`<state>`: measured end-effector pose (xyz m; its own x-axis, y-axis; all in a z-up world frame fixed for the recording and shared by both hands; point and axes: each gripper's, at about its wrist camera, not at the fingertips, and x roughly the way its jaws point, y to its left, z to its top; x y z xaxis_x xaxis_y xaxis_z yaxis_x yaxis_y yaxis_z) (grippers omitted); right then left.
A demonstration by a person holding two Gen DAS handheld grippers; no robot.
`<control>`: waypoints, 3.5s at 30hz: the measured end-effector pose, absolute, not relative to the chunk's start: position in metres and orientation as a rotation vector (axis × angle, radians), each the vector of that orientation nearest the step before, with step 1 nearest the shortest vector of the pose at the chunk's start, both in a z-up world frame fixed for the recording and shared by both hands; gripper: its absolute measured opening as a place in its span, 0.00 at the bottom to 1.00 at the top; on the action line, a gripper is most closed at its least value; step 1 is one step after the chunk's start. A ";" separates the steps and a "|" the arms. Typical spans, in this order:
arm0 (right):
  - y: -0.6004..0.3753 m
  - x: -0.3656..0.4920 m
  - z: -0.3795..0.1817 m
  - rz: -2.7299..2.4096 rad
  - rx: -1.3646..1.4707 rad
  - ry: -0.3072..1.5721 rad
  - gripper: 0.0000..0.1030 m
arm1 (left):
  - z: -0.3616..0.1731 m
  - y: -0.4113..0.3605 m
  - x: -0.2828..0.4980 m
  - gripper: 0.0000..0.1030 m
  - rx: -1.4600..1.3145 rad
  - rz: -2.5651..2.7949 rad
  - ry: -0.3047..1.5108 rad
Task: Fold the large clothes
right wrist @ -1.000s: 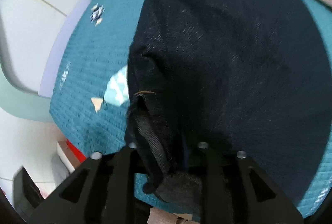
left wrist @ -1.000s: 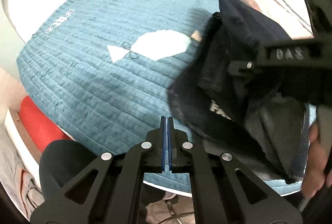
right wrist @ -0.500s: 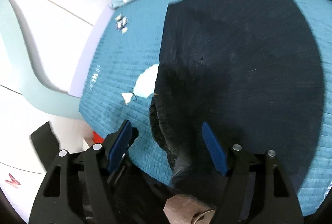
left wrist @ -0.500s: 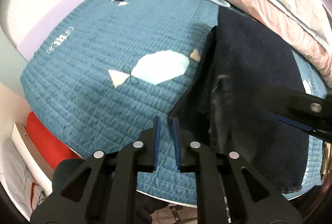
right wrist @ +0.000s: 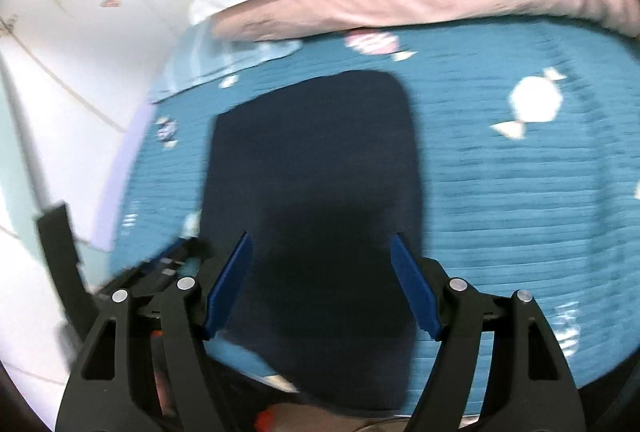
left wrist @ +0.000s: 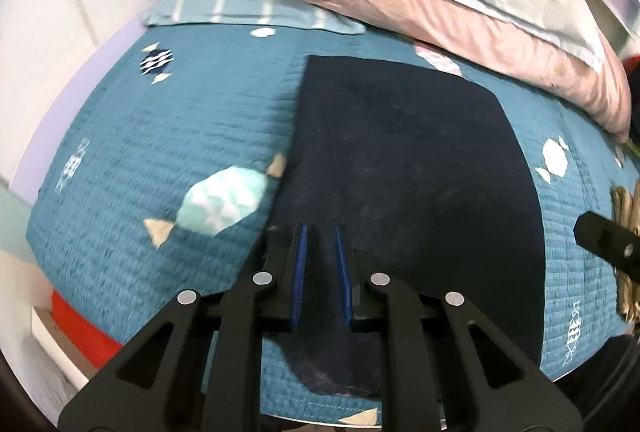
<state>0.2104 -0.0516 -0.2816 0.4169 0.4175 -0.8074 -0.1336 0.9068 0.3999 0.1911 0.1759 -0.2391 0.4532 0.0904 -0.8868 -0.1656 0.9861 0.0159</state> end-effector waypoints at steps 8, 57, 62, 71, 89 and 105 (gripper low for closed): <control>-0.055 0.201 -0.336 0.315 0.193 1.194 0.16 | -0.296 0.175 0.201 0.03 -0.041 0.085 1.238; -0.042 0.174 -0.344 0.421 0.220 1.377 0.20 | -0.295 0.266 0.228 0.04 -0.442 -0.028 1.306; -0.034 0.220 -0.326 0.409 0.236 1.231 0.20 | -0.321 0.264 0.257 0.03 -0.445 0.052 1.330; -0.039 0.248 -0.370 0.372 0.195 1.326 0.15 | -0.324 0.276 0.267 0.02 -0.464 0.074 1.334; 0.007 0.374 -0.354 0.392 0.204 0.925 0.16 | -0.291 0.192 0.346 0.01 -0.222 -0.188 0.981; -0.051 0.368 -0.368 0.273 0.033 0.933 0.02 | -0.329 0.260 0.367 0.02 -0.307 -0.107 1.003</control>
